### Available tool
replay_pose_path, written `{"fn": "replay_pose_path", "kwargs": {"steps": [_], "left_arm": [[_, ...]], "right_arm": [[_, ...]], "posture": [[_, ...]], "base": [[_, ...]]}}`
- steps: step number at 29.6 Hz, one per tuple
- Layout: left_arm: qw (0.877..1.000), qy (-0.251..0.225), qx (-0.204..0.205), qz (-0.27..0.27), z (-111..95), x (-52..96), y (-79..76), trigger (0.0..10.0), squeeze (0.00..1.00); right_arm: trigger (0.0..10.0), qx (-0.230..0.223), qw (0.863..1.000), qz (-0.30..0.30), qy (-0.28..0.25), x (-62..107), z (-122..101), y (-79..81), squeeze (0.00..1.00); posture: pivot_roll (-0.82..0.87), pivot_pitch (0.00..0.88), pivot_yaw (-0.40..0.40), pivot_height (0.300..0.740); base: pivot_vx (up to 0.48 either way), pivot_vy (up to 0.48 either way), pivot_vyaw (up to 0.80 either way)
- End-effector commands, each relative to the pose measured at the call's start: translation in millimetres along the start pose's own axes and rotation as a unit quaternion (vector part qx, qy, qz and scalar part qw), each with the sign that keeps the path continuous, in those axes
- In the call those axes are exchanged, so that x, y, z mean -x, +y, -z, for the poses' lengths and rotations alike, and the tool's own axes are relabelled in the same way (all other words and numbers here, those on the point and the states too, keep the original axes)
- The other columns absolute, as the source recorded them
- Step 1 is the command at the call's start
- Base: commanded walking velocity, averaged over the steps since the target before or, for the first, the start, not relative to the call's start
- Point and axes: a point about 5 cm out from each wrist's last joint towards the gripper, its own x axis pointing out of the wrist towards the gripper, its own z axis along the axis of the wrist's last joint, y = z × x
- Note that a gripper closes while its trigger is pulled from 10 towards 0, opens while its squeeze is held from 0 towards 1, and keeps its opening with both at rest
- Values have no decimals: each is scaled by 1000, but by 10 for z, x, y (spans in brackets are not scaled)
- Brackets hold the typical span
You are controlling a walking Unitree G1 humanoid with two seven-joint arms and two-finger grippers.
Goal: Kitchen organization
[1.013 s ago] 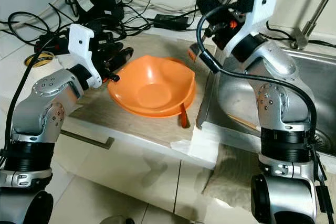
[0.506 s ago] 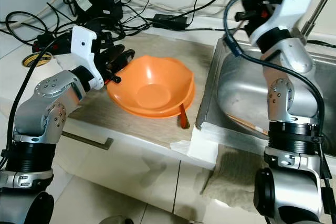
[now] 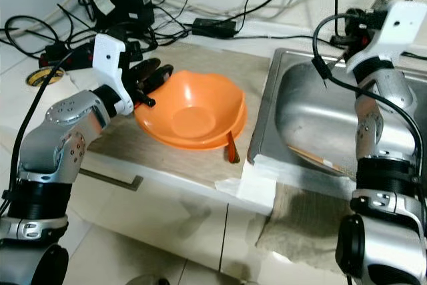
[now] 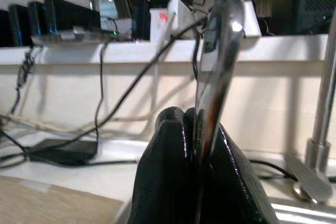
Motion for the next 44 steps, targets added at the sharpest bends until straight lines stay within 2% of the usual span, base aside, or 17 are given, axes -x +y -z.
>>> {"fn": "replay_pose_path", "kwargs": {"steps": [1, 11, 15, 21, 22, 24, 26, 30, 34, 36, 37, 38, 40, 41, 42, 43, 44], "left_arm": [[1000, 9, 1, 0, 26, 12, 10, 10000, 0], [1000, 14, 0, 2, 35, 10, 21, 10000, 0], [1000, 14, -1, 2, 32, 10, 24, 10000, 0], [1000, 15, -2, 4, 29, 9, 24, 10000, 0], [1000, 15, -2, 4, 29, 9, 24, 10000, 0], [1000, 14, -2, 4, 26, 10, 26, 10000, 0], [1000, 14, -2, 4, 26, 8, 26, 10000, 0], [1000, 13, -2, 4, 25, 4, 23, 10000, 0], [1000, 13, -2, 5, 25, 5, 18, 10000, 0], [1000, 13, -2, 6, 24, 0, 19, 10000, 0], [1000, 13, -2, 6, 24, 0, 19, 10000, 0], [1000, 13, -3, 6, 21, -1, 21, 10000, 0], [1000, 13, -3, 6, 21, -2, 20, 10000, 0], [1000, 13, -3, 6, 21, 0, 19, 10000, 0], [1000, 13, -3, 7, 21, -1, 17, 10000, 0], [1000, 13, -3, 7, 21, -1, 17, 10000, 0], [1000, 13, -3, 7, 23, -2, 14, 10000, 0]], "right_arm": [[0, 7, 1000, 10, 3, 22, 24, -57, 0], [0, 131, 980, 4, 148, 258, 620, -299, 0], [0, 162, 971, -6, 175, 317, 717, -330, 0], [0, 288, 923, -84, 240, 461, 964, -288, 0], [0, 288, 923, -84, 240, 461, 964, -288, 0], [0, 342, 897, -119, 253, 505, 1040, -253, 0], [0, 349, 892, -127, 258, 518, 1066, -245, 0], [0, 398, 863, -165, 264, 565, 1145, -191, 0], [0, 416, 851, -180, 267, 581, 1181, -174, 0], [0, 445, 829, -203, 272, 590, 1214, -152, 0], [0, 445, 829, -203, 272, 590, 1214, -152, 0], [0, 465, 813, -215, 274, 598, 1232, -143, 149], [0, 473, 808, -220, 275, 601, 1238, -141, 149], [0, 481, 801, -227, 276, 608, 1249, -136, 416], [0, 484, 797, -230, 277, 611, 1255, -134, 518], [0, 484, 797, -230, 277, 611, 1255, -134, 518], [4431, 491, 792, -236, 277, 614, 1264, -129, 1000]], "posture": [[0, 0, 38, 740], [1, 0, 43, 740], [2, 0, 43, 740], [1, 0, 41, 740], [1, 0, 41, 740], [1, 0, 41, 740], [1, 0, 38, 740], [1, 0, 36, 740], [1, 0, 36, 740], [2, 0, 35, 740], [2, 0, 35, 740], [3, 0, 35, 740], [3, 0, 35, 740], [3, 0, 35, 740], [3, 0, 33, 740], [3, 0, 33, 740], [3, 0, 33, 740]], "base": [[0, 0, 0], [0, 0, 0], [0, 0, 0], [0, 0, 0], [0, 0, 0], [0, 0, 0], [0, 0, 0], [0, 0, 0], [0, 0, 0], [0, 0, 0], [0, 0, 0], [0, 0, 0], [0, 0, 0], [0, 0, 0], [0, 0, 0], [0, 0, 0], [0, 0, 0]]}}
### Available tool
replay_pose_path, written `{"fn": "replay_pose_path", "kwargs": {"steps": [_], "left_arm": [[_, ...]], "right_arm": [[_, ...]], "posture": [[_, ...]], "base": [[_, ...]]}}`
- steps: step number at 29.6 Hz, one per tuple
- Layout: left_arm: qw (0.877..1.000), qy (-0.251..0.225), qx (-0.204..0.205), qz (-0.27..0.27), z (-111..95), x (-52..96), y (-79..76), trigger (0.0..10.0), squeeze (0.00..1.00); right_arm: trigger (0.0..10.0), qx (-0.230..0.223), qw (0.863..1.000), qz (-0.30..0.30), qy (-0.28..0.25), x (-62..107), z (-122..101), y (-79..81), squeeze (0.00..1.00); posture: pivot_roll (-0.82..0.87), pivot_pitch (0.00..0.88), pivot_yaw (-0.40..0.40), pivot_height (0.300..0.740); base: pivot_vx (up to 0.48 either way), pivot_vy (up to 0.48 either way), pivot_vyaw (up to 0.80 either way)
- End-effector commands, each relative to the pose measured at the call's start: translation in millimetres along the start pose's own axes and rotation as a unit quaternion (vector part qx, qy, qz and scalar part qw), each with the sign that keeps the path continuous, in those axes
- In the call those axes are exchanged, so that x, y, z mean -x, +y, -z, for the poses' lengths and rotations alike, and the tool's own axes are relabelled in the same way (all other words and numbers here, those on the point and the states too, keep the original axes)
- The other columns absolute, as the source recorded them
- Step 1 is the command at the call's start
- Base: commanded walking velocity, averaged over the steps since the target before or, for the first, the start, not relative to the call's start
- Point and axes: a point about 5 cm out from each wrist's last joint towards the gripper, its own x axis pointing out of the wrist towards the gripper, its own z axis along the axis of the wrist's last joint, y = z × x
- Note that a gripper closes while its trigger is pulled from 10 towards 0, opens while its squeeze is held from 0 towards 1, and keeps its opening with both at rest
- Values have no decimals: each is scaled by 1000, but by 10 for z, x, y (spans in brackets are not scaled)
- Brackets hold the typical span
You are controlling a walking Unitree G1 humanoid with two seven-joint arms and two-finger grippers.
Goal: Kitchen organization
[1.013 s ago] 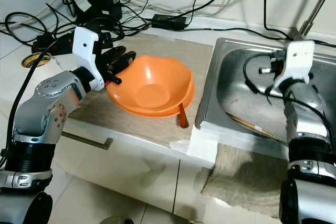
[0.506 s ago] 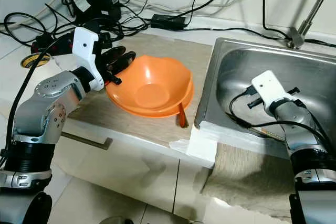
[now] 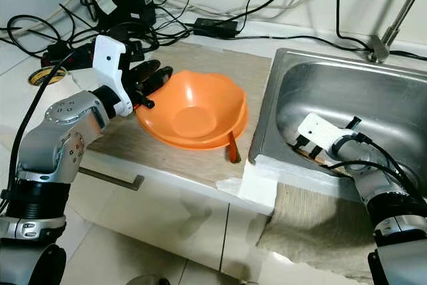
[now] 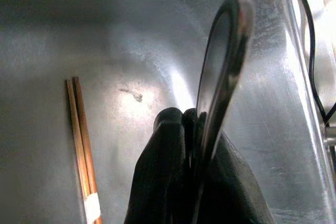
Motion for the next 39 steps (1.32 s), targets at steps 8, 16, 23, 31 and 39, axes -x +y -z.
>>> {"fn": "replay_pose_path", "kwargs": {"steps": [8, 16, 23, 31, 39], "left_arm": [[1000, 6, -2, 5, 8, -13, -4, 10000, 0], [1000, 5, -1, 6, 6, -22, -9, 10000, 0], [1000, 6, -3, 9, 8, -24, -16, 10000, 0], [1000, 7, -3, 10, 8, -23, -17, 10000, 0], [1000, 6, -3, 9, 3, -25, -13, 10000, 0]], "right_arm": [[10000, 44, 999, 12, -4, -16, -37, -116, 1000], [10000, 48, 998, 28, -7, -22, -57, -176, 1000], [10000, 57, 998, 11, -7, -34, -53, -112, 1000], [10000, 75, 997, 5, -6, -39, -55, -100, 1000], [10000, 75, 997, 27, -24, -63, -164, -193, 118]], "posture": [[2, 0, 27, 740], [-1, 0, 27, 740], [1, 0, 25, 740], [2, 0, 24, 740], [2, 0, 23, 740]], "base": [[0, 0, 0], [0, 0, 0], [0, 0, 0], [0, 0, 0], [0, 0, 0]]}}
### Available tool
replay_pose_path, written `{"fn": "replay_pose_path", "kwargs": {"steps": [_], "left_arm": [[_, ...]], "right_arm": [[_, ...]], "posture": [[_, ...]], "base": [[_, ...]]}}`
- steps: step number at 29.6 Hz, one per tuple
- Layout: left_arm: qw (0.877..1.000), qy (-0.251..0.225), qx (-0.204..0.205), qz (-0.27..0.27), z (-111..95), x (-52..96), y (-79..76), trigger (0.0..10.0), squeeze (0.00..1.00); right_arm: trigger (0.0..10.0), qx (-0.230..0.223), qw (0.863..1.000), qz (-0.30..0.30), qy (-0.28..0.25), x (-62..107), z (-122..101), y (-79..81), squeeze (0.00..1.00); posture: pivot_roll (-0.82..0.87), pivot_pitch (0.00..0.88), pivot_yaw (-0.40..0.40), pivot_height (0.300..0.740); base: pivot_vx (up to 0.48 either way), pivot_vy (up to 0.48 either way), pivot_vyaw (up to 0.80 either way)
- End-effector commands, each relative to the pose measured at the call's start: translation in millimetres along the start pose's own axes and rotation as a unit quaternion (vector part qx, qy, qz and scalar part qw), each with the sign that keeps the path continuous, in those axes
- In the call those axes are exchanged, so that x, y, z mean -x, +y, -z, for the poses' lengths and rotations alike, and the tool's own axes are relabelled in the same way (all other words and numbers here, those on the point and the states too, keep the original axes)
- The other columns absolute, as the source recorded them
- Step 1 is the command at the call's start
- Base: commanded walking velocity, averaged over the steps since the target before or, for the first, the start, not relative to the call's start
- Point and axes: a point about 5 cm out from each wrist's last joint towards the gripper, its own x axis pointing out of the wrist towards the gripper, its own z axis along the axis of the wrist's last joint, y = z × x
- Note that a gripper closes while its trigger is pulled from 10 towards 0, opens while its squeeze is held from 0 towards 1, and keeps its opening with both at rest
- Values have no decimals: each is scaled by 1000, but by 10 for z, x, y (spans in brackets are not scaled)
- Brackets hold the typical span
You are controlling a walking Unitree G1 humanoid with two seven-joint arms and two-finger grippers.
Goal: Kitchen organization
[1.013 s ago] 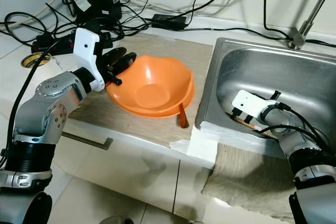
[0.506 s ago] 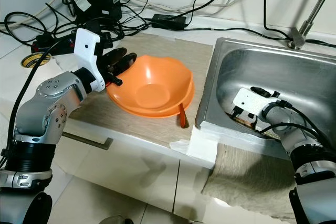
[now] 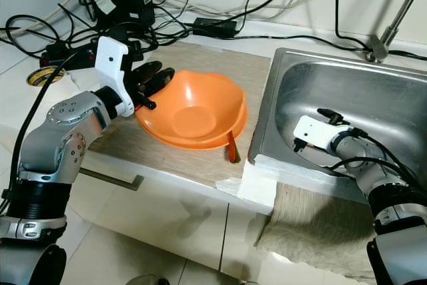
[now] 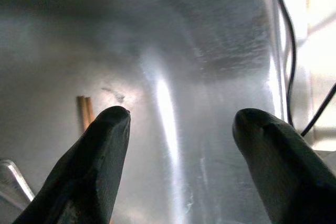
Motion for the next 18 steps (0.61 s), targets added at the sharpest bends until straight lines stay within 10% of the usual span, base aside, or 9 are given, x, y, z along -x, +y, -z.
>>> {"fn": "replay_pose_path", "kwargs": {"steps": [1, 2, 11, 18], "left_arm": [[1000, 3, -2, 5, -9, -14, 7, 10000, 0], [1000, 2, -2, 4, -10, -14, 9, 10000, 0], [1000, 1, -7, 0, -36, -28, 30, 10000, 0], [1000, 2, -11, -2, -43, -30, 43, 10000, 0]], "right_arm": [[10000, 2, 1000, 21, -15, -20, -83, -112, 118], [10000, -10, 999, 28, -21, -29, -118, -143, 0], [10000, -233, 961, 99, -106, -108, -521, -490, 0], [10000, -436, 876, 116, -168, -100, -742, -757, 0]], "posture": [[2, 0, 23, 740], [2, 0, 23, 740], [8, 0, 32, 740], [7, 0, 36, 740]], "base": [[0, 0, 0], [0, 0, 0], [0, 0, 0], [0, 0, 0]]}}
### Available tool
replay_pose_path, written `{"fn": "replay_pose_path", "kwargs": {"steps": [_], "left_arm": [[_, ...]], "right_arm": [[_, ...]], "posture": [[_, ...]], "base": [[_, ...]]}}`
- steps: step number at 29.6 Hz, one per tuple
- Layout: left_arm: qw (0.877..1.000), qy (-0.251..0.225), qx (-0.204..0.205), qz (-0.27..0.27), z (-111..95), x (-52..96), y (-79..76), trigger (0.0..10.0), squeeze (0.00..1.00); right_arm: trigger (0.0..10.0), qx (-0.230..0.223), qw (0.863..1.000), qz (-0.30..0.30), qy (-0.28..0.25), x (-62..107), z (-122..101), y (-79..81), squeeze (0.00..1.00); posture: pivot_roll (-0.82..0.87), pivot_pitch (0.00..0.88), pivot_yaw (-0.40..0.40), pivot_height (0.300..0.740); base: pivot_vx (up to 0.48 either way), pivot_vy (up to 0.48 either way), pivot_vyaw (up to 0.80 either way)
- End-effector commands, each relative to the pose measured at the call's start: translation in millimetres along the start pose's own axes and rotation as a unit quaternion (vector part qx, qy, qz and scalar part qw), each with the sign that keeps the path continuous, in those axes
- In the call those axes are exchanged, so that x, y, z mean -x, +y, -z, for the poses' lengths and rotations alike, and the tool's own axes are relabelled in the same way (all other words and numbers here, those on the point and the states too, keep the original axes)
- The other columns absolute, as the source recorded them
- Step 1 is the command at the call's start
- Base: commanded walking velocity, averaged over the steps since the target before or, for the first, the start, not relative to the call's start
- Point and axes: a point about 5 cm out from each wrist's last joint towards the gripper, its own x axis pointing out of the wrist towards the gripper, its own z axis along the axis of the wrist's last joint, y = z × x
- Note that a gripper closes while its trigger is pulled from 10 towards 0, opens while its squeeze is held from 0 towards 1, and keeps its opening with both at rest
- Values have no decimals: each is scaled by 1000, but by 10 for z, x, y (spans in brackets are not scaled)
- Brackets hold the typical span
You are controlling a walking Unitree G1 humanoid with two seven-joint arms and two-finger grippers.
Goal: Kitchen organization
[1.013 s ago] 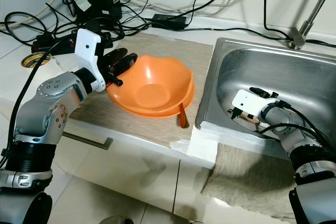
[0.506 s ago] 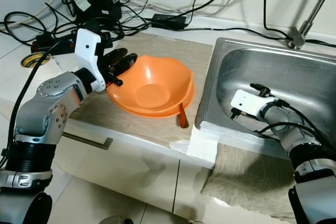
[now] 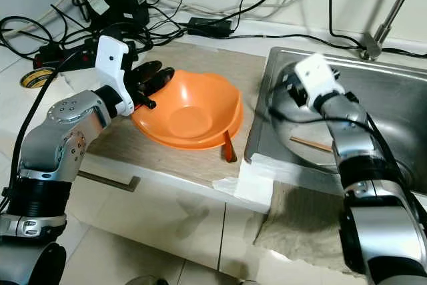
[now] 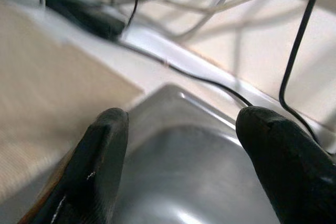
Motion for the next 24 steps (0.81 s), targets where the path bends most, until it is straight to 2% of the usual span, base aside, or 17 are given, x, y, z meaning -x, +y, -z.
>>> {"fn": "replay_pose_path", "kwargs": {"steps": [1, 3, 4, 5, 7, 8, 10, 12, 13, 14, 17, 18, 19, 20, 21, 24], "left_arm": [[1000, -1, -10, 0, -40, -21, 21, 10000, 0], [1000, -2, -13, -5, -45, -25, 29, 10000, 0], [1000, -2, -13, -5, -45, -25, 29, 10000, 0], [1000, -4, -14, -11, -51, -25, 36, 10000, 0], [1000, -5, -13, -12, -51, -25, 37, 10000, 0], [1000, -7, -12, -15, -51, -20, 37, 10000, 0], [1000, -7, -11, -16, -51, -18, 38, 10000, 0], [1000, -8, -10, -19, -55, -10, 49, 10000, 0], [1000, -8, -10, -19, -55, -10, 49, 10000, 0], [1000, -6, -11, -20, -54, -3, 57, 10000, 0], [1000, -3, -15, -22, -47, 7, 70, 10000, 0], [1000, -1, -15, -24, -41, 18, 84, 10000, 357], [1000, -1, -15, -24, -41, 18, 84, 10000, 357], [1000, 1, -15, -25, -39, 26, 94, 10000, 643], [1000, 2, -15, -24, -39, 33, 100, 10000, 1000], [999, 7, -19, -25, -50, 45, 128, 10000, 1000]], "right_arm": [[10000, -72, 997, 2, -14, -28, -110, -21, 0], [10000, -142, 989, 6, -33, -47, -216, -18, 0], [10000, -142, 989, 6, -33, -47, -216, -18, 0], [10000, -200, 978, 7, -53, -49, -323, -6, 0], [10000, -214, 975, 5, -58, -43, -352, -2, 0], [10000, -245, 966, 11, -80, -17, -442, 10, 0], [10000, -255, 963, 12, -86, -5, -471, 16, 0], [10000, -281, 954, 5, -106, 46, -556, 83, 0], [10000, -281, 954, 5, -106, 46, -556, 83, 0], [10000, -306, 945, -2, -117, 96, -614, 152, 0], [10000, -319, 940, -12, -119, 139, -638, 218, 0], [10000, -328, 938, -20, -111, 180, -632, 294, 0], [10000, -328, 938, -20, -111, 180, -632, 294, 0], [10000, -325, 939, -29, -108, 217, -642, 346, 0], [10000, -313, 943, -33, -110, 243, -651, 378, 0], [10000, -299, 947, -35, -109, 283, -632, 403, 0]], "posture": [[7, 0, 36, 740], [6, 0, 33, 740], [6, 0, 33, 740], [5, 0, 31, 740], [5, 0, 31, 740], [6, 0, 28, 740], [6, 0, 28, 740], [5, 0, 25, 740], [5, 0, 25, 740], [6, 0, 25, 740], [5, 0, 27, 740], [5, 0, 28, 740], [5, 0, 28, 740], [5, 0, 28, 740], [5, 0, 29, 740], [5, 0, 30, 740]], "base": [[0, 0, 0], [0, 0, 0], [0, 0, 0], [0, 0, 0], [0, 0, 0], [0, 0, 0], [0, 0, 0], [0, 0, 0], [0, 0, 0], [0, 0, 0], [0, 0, 0], [0, 0, 0], [0, 0, 0], [0, 0, 0], [0, 0, 0], [0, 0, 0]]}}
